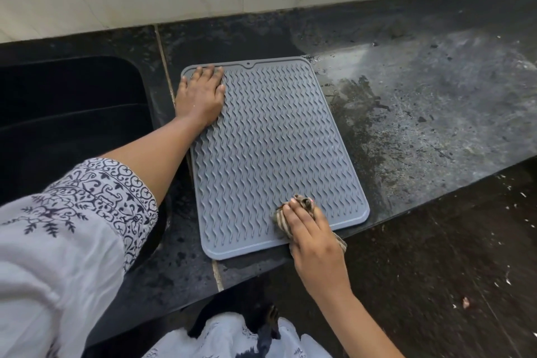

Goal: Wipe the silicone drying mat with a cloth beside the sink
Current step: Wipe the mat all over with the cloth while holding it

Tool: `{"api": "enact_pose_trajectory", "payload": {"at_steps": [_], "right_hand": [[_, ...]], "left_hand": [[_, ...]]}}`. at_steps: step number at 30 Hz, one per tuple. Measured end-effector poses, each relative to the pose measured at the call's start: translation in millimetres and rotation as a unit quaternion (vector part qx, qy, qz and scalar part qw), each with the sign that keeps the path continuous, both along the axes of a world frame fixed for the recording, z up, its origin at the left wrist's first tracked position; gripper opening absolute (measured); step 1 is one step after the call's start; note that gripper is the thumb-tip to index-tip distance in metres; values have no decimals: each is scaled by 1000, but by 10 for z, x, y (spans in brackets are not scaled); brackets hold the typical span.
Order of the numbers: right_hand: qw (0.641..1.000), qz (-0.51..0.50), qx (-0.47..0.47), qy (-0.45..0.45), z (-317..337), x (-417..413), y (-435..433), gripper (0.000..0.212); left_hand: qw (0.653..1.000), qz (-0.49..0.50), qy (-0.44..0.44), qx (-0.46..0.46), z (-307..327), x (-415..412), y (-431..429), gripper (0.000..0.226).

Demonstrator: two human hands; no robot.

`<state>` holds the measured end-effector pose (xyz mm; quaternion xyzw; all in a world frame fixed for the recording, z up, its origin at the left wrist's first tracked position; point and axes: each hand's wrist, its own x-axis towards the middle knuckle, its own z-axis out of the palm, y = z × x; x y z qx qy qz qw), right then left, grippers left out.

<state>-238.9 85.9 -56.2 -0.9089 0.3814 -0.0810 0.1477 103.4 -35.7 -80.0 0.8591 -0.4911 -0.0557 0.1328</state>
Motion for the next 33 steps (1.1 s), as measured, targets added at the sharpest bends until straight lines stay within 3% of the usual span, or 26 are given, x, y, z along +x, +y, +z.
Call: {"api": "enact_pose_trajectory", "payload": {"at_steps": [5,9,12,16,19,22,27,31,33], "right_hand": [[996,74,-44,-35,84,-86,77,39],[970,233,-40,-49,-1,488,464,33],[970,239,-31,-20,-21,669,514,34],[959,281,-7,42,109,331,289,39],[978,197,-19,66,350,211,-49,45],[993,44,105,2,630,525,-437,50],[987,-84,127,-52,736,1664,-1095,33],[986,-96,82,-113,547,2577,-1522,17],[990,-71,63,-102,344,2900,-1633,25]], "left_hand": [[1000,-2,5,-4,0,13,0,52],[1000,-6,5,-3,-6,4,-6,52],[1000,-5,12,-3,-6,10,1,52],[999,-24,39,12,30,24,5,52],[989,-42,137,-20,112,149,39,47],[975,-42,198,-89,161,369,121,44],[995,-48,83,-36,168,777,213,44],[996,-62,51,-28,135,861,253,45],[996,-63,64,-24,96,890,284,45]]}}
